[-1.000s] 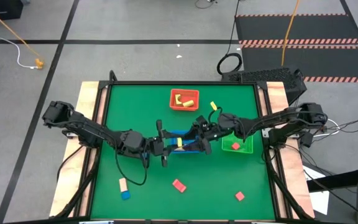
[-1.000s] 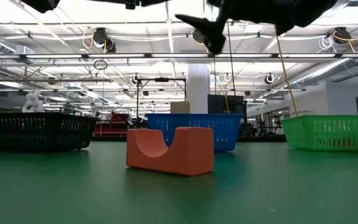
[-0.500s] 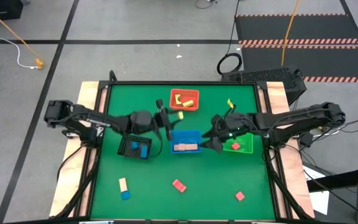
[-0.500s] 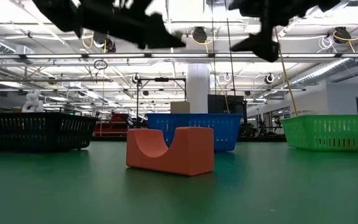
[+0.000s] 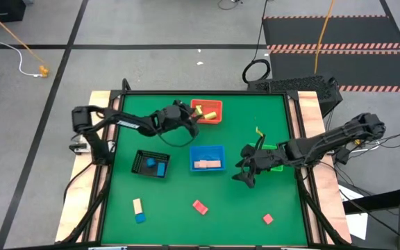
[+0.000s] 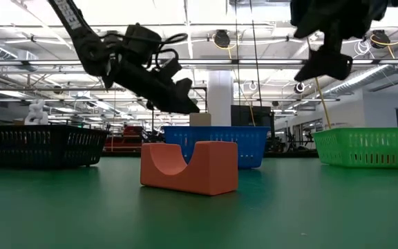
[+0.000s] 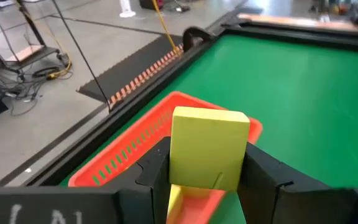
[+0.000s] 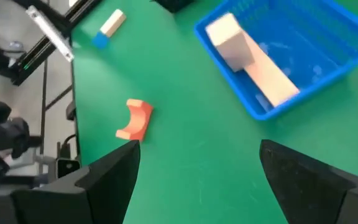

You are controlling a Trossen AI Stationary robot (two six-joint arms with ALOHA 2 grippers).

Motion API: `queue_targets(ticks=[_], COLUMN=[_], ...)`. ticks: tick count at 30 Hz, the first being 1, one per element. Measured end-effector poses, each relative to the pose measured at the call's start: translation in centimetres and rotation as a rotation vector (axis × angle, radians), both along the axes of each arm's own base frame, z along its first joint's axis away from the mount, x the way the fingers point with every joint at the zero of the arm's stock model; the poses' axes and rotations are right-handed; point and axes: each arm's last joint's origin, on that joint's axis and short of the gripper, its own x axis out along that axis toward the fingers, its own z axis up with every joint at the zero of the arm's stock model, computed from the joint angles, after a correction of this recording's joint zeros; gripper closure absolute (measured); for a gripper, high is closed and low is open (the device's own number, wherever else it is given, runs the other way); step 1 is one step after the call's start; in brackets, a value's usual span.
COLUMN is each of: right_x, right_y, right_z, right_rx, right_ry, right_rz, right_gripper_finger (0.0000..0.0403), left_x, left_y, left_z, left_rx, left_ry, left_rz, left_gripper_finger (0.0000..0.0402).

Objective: Sort & place blocks by color
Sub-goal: Put the green block into the red bin

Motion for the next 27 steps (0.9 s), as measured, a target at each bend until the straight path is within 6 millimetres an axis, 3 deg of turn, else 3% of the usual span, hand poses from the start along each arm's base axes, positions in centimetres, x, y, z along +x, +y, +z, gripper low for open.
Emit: queue_targets(ticks=[4, 11, 21, 27], right_x=[-0.3, -0.5, -0.4, -0.4], right_y=[0.0, -0.1, -0.1, 0.0], right_z=[-1.4, -3.4, -3.3, -3.3], right_rx=[0.064, 0.180, 0.109, 0.034], right_ry=[0.012, -0.131, -0.224, -0.245], right_rz=[-0.053, -0.086, -0.021, 0.029], right_gripper_finger=[0.0084, 0.0083, 0.0083, 0.0083], left_x=[0.1, 0.0, -0.1, 0.7], left_y=[0.8, 1.2, 1.6, 1.9], left_z=[-0.5, -0.5, -0.4, 0.8], left_rx=[-0.014, -0.019, -0.057, -0.077], left_ry=[-0.039, -0.046, -0.080, -0.129], left_rz=[0.025, 0.042, 0.066, 0.072], left_gripper_finger=[0.0264, 0.0241, 0.0244, 0.0238])
